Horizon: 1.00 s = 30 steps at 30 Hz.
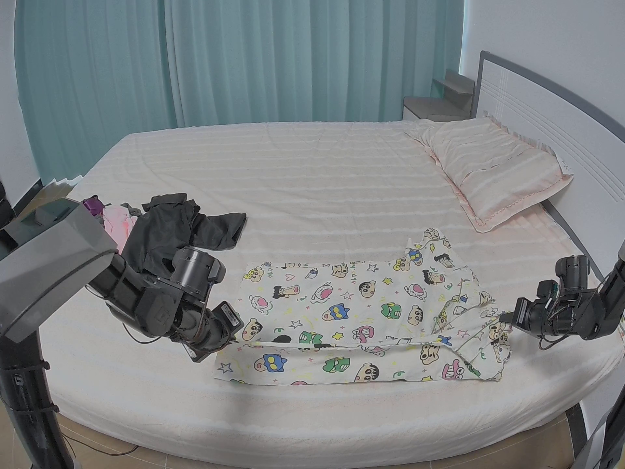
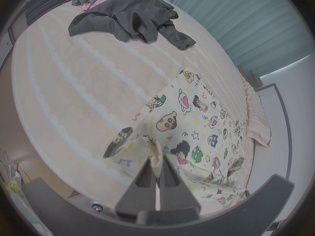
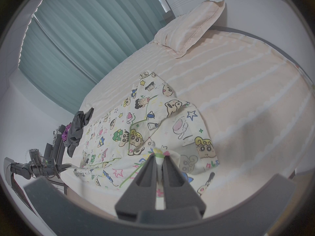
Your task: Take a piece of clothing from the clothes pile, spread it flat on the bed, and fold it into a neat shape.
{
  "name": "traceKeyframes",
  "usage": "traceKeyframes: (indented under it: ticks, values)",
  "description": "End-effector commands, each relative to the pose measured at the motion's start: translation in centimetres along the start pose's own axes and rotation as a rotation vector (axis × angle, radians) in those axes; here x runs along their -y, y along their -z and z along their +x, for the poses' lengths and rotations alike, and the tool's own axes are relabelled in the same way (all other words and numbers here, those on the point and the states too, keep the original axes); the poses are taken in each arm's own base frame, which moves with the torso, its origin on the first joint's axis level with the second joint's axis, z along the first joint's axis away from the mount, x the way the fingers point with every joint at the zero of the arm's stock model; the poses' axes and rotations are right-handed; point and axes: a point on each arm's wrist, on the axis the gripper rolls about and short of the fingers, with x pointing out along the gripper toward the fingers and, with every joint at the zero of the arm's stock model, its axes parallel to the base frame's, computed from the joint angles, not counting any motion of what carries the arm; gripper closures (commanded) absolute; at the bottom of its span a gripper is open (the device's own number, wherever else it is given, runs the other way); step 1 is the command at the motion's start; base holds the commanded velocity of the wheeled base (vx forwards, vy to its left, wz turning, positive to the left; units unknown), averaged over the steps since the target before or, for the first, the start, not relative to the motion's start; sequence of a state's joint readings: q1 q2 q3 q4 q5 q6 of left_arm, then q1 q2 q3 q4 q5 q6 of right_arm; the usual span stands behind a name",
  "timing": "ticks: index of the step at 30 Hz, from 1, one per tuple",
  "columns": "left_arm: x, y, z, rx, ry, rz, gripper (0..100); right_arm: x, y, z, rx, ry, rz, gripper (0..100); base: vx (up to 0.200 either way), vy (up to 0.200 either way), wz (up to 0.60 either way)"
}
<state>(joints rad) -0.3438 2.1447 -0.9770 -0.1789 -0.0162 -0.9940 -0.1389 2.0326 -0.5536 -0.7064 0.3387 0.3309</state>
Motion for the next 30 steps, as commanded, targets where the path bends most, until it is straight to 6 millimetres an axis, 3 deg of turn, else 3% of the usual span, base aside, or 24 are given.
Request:
traceKeyframes:
  ticks: [1,8,16,23,30]
  values:
    - [-0.4,0.6,-3.3,-0.006,0.018,0.017,100,-1.0,0.4,-3.6,0.039,-0.010,-0.013,100,0.000,0.000,0.00]
    - [-1.3,1.5,-4.9,-0.035,-0.014,0.053,100,-1.7,2.2,-6.6,-0.003,-0.006,-0.031,100,0.000,0.000,0.00]
    - [-2.5,4.1,-5.1,-0.100,-0.062,0.120,100,-2.0,3.9,-8.9,-0.043,0.006,-0.064,100,0.000,0.000,0.00]
    - [-2.2,4.1,-4.9,-0.098,-0.056,0.124,100,-2.0,3.6,-8.6,-0.043,0.003,-0.070,100,0.000,0.000,0.00]
    - [-1.2,1.8,-4.1,-0.051,-0.028,0.081,100,-1.8,1.7,-6.1,-0.048,0.004,-0.063,100,0.000,0.000,0.00]
